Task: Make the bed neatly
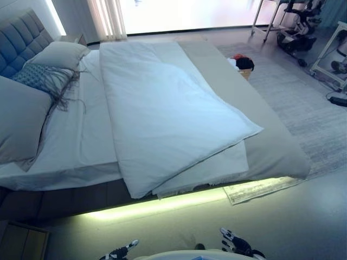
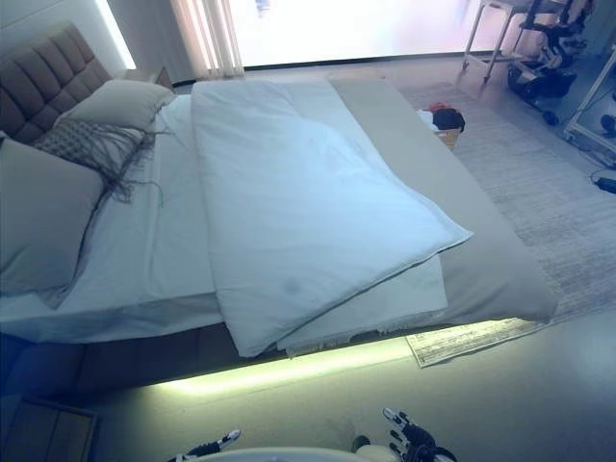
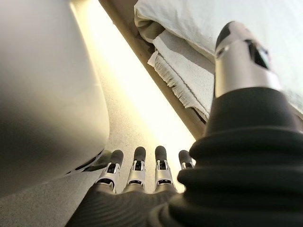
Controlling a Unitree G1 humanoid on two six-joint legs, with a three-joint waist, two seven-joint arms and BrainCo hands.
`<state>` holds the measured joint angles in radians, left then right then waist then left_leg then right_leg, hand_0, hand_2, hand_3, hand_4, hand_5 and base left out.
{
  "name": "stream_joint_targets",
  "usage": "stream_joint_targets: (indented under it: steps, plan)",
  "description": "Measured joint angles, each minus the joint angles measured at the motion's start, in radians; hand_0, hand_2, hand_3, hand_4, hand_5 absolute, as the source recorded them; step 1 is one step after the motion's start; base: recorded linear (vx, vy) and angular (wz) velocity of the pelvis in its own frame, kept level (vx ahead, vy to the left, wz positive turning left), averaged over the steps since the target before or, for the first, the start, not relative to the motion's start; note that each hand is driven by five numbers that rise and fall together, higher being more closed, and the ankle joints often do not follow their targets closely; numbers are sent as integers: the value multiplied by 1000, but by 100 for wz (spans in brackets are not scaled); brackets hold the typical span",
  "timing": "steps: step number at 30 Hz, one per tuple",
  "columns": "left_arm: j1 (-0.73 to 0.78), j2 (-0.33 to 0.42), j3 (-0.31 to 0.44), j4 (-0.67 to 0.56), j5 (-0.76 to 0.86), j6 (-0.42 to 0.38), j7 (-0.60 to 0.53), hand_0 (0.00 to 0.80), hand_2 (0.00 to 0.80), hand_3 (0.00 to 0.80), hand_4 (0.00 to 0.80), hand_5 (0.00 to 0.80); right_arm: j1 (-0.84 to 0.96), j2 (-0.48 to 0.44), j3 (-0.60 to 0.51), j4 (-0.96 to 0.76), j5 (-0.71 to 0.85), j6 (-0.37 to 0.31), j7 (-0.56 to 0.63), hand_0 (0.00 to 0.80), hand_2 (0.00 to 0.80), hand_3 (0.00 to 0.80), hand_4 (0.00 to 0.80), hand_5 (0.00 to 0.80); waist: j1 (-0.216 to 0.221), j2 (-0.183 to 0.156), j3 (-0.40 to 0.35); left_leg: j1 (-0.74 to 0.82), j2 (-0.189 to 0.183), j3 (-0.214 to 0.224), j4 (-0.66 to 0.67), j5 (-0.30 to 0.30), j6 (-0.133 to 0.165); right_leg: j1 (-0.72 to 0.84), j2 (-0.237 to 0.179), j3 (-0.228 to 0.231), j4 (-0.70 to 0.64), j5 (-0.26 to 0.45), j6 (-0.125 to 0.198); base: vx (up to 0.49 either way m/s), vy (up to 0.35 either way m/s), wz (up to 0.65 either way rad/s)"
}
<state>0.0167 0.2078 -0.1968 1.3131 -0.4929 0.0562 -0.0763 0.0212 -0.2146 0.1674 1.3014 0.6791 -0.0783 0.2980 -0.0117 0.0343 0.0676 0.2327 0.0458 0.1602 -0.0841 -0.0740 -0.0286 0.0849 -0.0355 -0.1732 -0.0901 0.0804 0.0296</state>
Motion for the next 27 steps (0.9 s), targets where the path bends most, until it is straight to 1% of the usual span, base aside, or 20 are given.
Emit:
stream_joint_targets:
  steps: [6,8,9,10,11,12,13,14,15,16,17,18,19,20,21,22,23,24,25,27]
  plan:
    - [-1,0,0,0,-1,11,16,0,0,0,0,0,-2,-2,-2,0,1,9,-5,0,0,0,0,0,-4,2,1,-2,5,2,7,-1,-1,-5,6,6,7,-5,1,33,-120,-2]
    - [-8,4,1,4,-1,18,20,0,0,0,0,0,-15,-2,-2,2,0,9,-9,0,0,0,0,0,-3,4,9,-28,15,6,70,-24,-8,-35,8,15,51,-25,-8,-25,-172,-14]
    - [-15,8,1,9,-1,19,22,0,0,0,0,0,-28,-2,-1,3,0,9,-11,0,0,0,0,0,-3,-1,16,-56,23,7,126,-46,-12,-64,8,20,96,-50,-17,23,-205,-21]
    - [-17,10,5,19,-1,18,26,0,0,0,0,0,-46,-2,-1,4,0,8,-16,0,0,0,0,0,-2,2,29,-81,34,10,180,-65,-22,-94,17,19,162,-79,-26,71,-184,-33]
    - [-24,19,11,30,-1,17,27,0,0,0,0,0,-73,3,-1,14,0,8,-23,0,0,0,0,0,1,-14,53,-112,31,13,278,-93,-44,-136,9,25,250,-127,-39,127,-126,-45]
    - [-36,26,16,40,-1,16,27,0,0,0,0,0,-88,9,-1,20,-1,7,-30,0,0,0,0,0,3,-34,76,-163,27,4,405,-91,-50,-145,-4,49,275,-141,-50,187,-89,-55]
    - [-27,22,21,62,-1,17,26,0,0,0,0,0,-107,4,-1,31,-8,5,-37,0,0,0,0,0,11,-46,86,-238,20,-27,567,-65,-53,-140,2,80,267,-136,-63,241,-53,-60]
    - [-36,13,38,60,-13,8,25,0,0,0,0,0,-117,-8,0,39,-13,2,-48,0,0,0,0,0,13,-64,100,-324,8,-59,697,-47,-68,-130,-7,114,255,-127,-70,299,-22,-83]
    - [-20,7,51,54,-13,-2,23,0,0,0,0,0,-123,-25,-2,53,-33,1,-56,0,0,0,0,0,32,-55,105,-336,-14,-59,632,-63,-85,-131,-6,157,244,-117,-75,294,4,-91]
    - [-9,-2,53,60,-13,-4,20,0,0,0,0,0,-127,-39,-2,56,-45,1,-59,0,0,0,0,0,30,-33,114,-346,-21,-46,552,-60,-79,-119,2,159,214,-116,-76,369,32,-84]
    - [-3,-16,53,72,-12,-3,18,0,0,0,0,0,-126,-59,-1,59,-54,0,-64,0,0,0,0,0,23,-5,116,-352,-28,-32,453,-49,-63,-89,19,161,137,-117,-72,383,58,-69]
    - [4,-45,50,98,-11,-4,15,0,0,0,0,0,-132,-82,-3,88,-62,1,-63,0,0,0,0,0,31,82,110,-365,39,-37,287,-56,-68,-84,109,144,197,-133,-83,494,92,-72]
    - [11,-37,52,78,-11,-5,10,0,0,0,0,0,-133,-76,-3,99,-65,7,-72,0,0,0,0,0,58,109,126,-362,80,-37,261,57,-44,-126,133,99,474,-211,-66,484,112,-95]
    - [41,4,52,50,-11,-15,9,0,0,0,0,0,-118,-26,2,100,-68,15,-66,0,0,0,0,0,80,1,119,-355,31,-9,260,63,-45,-93,67,118,538,-356,-49,463,127,-56]
    - [32,26,69,50,-12,-21,16,0,0,0,0,0,-111,-3,-3,93,-69,14,-64,0,0,0,0,0,72,-47,131,-392,21,-9,321,63,-45,-33,61,134,433,-413,-90,405,136,-7]
    - [17,20,70,59,-13,-18,10,0,0,0,0,0,-103,-2,-7,95,-69,14,-65,0,0,0,0,0,61,-46,130,-435,26,-1,330,64,-51,-24,69,141,380,-402,-109,403,163,24]
    - [7,7,72,59,-13,-20,9,0,0,0,0,0,-104,-9,-12,97,-70,12,-64,0,0,0,0,0,77,-48,142,-462,17,3,316,67,-45,-3,66,152,322,-369,-117,405,177,6]
    - [3,-3,73,59,-14,-21,9,0,0,0,0,0,-104,-13,-17,102,-74,10,-65,0,0,0,0,0,83,-49,154,-462,1,-1,277,79,-26,42,66,167,258,-347,-112,410,187,-16]
    - [9,-8,72,59,-14,-20,9,0,0,0,0,0,-105,-21,-15,109,-79,10,-65,0,0,0,0,0,83,-46,156,-455,-8,-4,222,98,-3,78,66,178,219,-332,-95,366,161,-12]
    - [6,-13,72,57,-14,-21,8,0,0,0,0,0,-110,-20,-14,111,-79,5,-65,0,0,0,0,0,84,-28,153,-453,-30,0,171,131,40,152,63,190,154,-328,-88,378,152,-11]
